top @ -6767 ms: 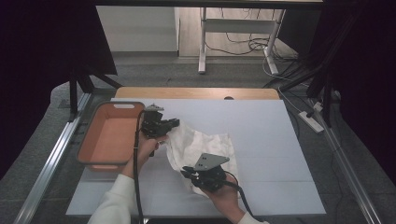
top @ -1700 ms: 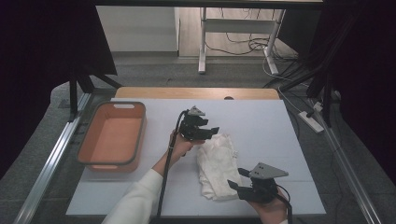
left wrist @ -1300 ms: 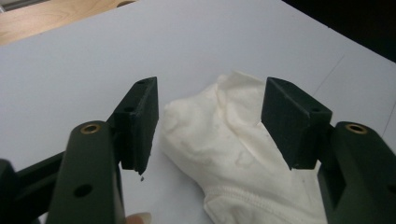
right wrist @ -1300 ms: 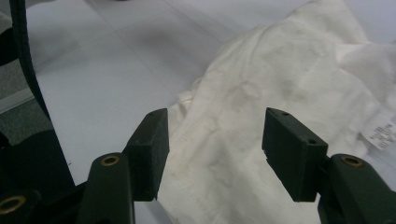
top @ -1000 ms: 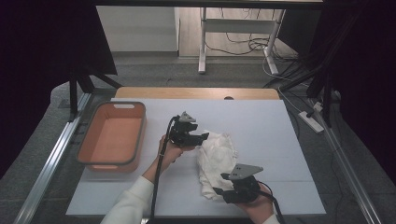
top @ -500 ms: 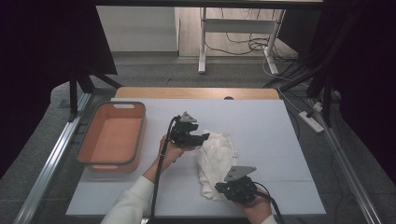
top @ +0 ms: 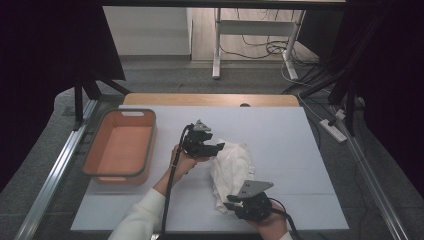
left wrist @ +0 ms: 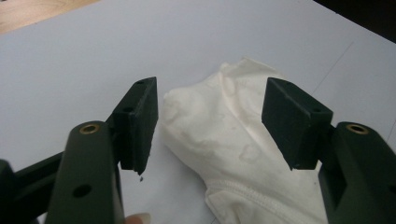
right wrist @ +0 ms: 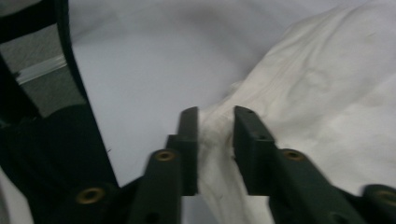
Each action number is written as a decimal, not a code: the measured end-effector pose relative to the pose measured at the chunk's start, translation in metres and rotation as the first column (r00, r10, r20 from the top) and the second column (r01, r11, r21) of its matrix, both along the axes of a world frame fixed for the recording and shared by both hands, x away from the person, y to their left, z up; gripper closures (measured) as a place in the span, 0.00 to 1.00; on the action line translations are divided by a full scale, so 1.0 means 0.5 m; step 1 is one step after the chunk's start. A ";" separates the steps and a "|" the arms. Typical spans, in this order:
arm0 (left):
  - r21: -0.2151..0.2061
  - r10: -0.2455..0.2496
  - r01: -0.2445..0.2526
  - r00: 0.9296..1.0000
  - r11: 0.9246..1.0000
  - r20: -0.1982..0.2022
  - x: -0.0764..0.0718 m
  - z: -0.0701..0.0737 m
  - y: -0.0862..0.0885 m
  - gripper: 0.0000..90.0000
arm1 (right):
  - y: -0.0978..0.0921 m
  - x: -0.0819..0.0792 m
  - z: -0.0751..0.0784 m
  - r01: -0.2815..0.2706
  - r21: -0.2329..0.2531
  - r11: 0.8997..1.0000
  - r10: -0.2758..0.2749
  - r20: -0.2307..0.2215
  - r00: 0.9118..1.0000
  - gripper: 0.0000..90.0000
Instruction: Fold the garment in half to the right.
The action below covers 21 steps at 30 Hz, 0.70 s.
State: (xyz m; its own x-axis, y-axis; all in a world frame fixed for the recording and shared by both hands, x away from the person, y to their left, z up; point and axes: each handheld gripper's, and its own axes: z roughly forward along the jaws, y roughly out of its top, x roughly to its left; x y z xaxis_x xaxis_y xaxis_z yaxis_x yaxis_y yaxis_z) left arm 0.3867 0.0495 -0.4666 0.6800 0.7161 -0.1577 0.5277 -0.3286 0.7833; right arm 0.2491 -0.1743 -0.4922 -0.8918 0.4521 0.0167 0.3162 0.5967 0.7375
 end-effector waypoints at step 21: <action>0.035 -0.122 0.122 0.993 0.992 -0.011 0.025 -0.035 -0.044 0.99 | -0.034 0.017 0.016 0.039 0.084 0.996 -0.037 -0.028 0.999 0.99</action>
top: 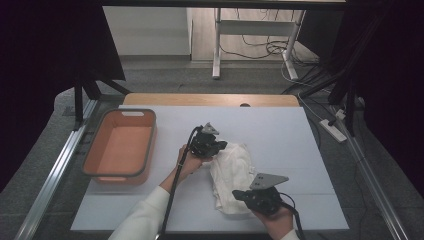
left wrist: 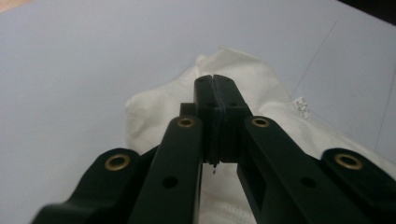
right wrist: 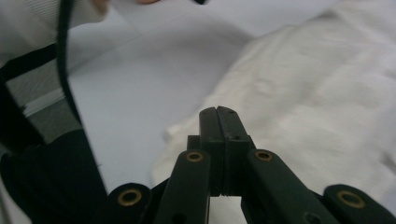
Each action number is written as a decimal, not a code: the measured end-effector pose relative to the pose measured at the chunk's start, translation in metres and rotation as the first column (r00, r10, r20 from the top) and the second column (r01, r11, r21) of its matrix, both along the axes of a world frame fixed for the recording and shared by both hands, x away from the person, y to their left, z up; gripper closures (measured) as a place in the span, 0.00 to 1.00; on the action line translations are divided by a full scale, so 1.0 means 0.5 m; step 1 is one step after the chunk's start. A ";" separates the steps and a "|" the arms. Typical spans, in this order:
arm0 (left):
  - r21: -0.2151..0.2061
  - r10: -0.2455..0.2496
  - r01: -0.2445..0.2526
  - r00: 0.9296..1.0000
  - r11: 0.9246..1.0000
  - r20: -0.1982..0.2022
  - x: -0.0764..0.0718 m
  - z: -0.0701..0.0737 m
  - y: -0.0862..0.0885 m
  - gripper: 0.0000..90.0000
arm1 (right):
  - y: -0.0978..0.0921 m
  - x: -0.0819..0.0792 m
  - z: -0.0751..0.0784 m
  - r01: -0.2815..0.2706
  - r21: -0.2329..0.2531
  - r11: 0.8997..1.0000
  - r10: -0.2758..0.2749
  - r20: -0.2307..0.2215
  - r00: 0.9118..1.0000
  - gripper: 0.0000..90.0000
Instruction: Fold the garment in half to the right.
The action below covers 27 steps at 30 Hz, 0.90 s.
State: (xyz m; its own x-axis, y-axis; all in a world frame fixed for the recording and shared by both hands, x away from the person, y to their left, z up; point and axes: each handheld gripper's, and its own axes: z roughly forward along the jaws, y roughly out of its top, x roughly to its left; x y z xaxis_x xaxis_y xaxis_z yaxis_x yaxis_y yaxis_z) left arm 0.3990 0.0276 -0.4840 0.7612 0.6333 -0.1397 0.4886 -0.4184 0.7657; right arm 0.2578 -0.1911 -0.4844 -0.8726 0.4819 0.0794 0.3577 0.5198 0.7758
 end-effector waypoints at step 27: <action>0.031 0.097 -0.094 0.992 0.995 -0.086 0.047 -0.080 0.016 0.99 | 0.002 0.015 -0.060 -0.031 -0.187 0.982 0.017 -0.077 0.997 1.00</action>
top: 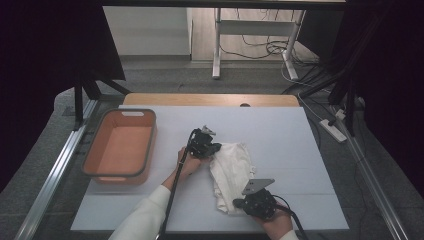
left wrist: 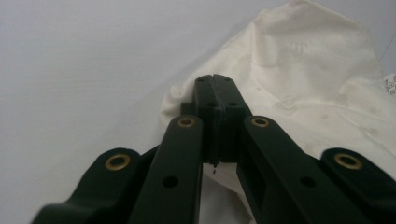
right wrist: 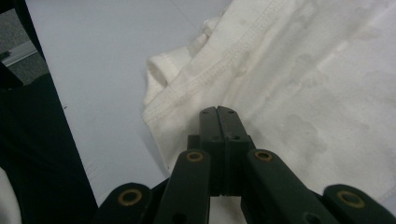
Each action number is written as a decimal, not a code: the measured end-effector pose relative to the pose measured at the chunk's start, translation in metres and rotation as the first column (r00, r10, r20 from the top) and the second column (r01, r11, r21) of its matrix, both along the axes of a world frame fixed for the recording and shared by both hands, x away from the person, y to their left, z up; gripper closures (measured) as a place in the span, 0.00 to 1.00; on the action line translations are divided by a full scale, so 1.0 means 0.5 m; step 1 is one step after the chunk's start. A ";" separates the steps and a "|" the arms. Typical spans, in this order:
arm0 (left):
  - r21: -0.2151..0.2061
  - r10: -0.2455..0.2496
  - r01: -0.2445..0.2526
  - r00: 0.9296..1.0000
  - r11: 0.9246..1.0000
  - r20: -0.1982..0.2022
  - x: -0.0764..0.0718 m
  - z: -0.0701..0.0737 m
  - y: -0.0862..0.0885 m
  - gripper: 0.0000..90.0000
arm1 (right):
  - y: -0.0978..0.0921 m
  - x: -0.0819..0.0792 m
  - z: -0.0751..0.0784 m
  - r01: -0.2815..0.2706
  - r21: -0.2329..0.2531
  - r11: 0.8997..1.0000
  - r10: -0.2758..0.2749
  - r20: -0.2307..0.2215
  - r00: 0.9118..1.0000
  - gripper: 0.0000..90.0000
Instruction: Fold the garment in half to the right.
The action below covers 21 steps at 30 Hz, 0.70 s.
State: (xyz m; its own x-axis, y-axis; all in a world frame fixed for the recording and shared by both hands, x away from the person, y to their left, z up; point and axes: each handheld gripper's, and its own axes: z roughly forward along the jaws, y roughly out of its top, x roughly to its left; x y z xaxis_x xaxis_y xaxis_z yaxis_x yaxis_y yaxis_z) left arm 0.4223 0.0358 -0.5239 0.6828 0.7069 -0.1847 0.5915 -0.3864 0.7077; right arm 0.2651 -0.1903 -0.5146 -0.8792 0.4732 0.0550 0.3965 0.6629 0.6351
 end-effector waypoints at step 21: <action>0.029 -0.004 0.003 0.999 1.000 0.034 -0.009 0.012 -0.005 0.99 | -0.003 0.001 0.004 -0.002 0.004 1.000 0.002 0.002 1.000 0.99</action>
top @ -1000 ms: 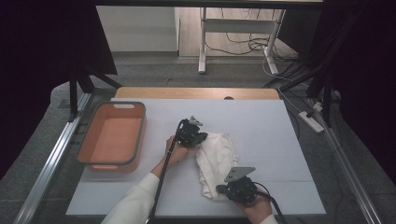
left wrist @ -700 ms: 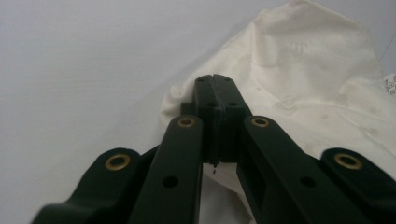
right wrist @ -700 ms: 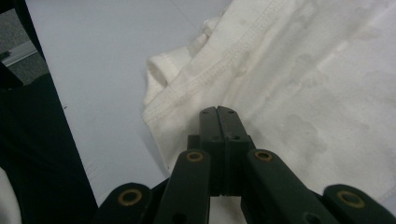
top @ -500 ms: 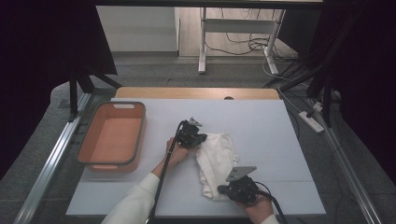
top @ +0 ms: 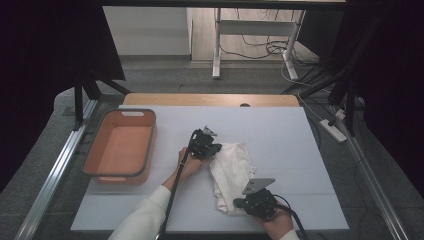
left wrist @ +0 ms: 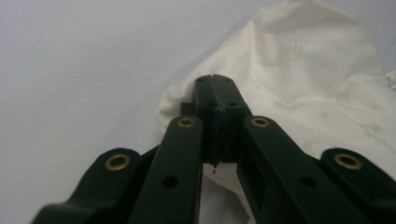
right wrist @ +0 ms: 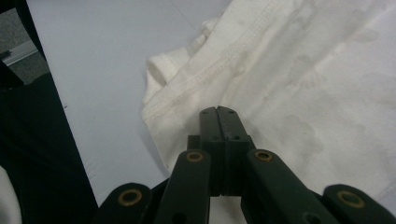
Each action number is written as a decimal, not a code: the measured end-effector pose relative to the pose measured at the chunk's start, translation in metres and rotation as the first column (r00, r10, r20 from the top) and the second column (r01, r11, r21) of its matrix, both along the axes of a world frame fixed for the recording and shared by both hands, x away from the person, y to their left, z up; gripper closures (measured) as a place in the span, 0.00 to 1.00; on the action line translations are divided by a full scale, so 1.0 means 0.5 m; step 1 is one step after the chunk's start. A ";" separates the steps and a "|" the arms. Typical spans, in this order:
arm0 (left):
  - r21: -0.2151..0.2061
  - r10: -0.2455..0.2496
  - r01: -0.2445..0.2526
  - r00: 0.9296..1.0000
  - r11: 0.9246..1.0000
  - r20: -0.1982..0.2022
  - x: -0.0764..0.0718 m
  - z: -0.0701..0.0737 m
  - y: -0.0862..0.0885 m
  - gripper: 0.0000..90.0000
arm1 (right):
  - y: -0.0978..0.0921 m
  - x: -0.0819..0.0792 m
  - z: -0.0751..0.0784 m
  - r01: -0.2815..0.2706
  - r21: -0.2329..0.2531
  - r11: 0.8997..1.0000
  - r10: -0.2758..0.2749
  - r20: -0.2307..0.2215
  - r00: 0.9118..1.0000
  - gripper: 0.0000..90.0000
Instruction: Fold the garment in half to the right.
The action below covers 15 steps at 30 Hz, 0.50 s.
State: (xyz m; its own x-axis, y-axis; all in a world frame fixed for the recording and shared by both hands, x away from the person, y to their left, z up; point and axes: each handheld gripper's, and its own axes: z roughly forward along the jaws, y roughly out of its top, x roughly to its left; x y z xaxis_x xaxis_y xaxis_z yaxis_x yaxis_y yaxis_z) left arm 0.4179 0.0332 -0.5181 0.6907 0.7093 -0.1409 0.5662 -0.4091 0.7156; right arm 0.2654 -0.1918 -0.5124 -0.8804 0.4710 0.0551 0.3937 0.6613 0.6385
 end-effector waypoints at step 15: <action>-0.006 -0.007 0.007 1.000 1.000 -0.006 -0.003 0.006 0.004 0.99 | -0.066 0.022 0.005 0.115 -0.016 0.993 -0.115 0.010 0.993 1.00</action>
